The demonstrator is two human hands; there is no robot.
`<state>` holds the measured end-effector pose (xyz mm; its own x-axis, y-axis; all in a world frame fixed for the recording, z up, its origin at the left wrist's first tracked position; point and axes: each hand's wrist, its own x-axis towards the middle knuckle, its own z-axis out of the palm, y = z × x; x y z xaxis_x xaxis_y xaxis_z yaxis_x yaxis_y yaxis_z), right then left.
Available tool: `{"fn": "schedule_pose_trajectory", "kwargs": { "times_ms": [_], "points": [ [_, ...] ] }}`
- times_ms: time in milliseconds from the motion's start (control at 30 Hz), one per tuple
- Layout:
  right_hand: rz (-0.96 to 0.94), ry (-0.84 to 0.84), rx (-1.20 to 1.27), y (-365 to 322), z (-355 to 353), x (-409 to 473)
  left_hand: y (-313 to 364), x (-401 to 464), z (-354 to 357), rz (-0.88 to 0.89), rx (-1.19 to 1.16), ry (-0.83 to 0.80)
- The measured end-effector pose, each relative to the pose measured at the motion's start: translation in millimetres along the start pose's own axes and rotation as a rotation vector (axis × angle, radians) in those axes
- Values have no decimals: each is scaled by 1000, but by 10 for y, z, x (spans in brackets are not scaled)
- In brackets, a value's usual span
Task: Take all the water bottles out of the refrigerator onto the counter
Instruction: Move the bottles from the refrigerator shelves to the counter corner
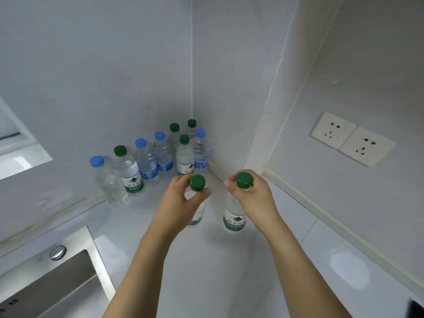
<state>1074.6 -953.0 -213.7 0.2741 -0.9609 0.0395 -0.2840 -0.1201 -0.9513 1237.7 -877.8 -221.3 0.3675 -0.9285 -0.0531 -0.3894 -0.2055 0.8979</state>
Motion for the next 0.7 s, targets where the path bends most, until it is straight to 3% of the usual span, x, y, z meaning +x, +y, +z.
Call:
{"fn": "schedule_pose_trajectory", "kwargs": {
  "times_ms": [267,700],
  "points": [
    [40,-231,-154,81,865,679,-568,525,-452,-117,-35,101],
    [31,-280,-374,188,1864,1469,-1214,949,-741,-149,-114,241]
  ]
}}
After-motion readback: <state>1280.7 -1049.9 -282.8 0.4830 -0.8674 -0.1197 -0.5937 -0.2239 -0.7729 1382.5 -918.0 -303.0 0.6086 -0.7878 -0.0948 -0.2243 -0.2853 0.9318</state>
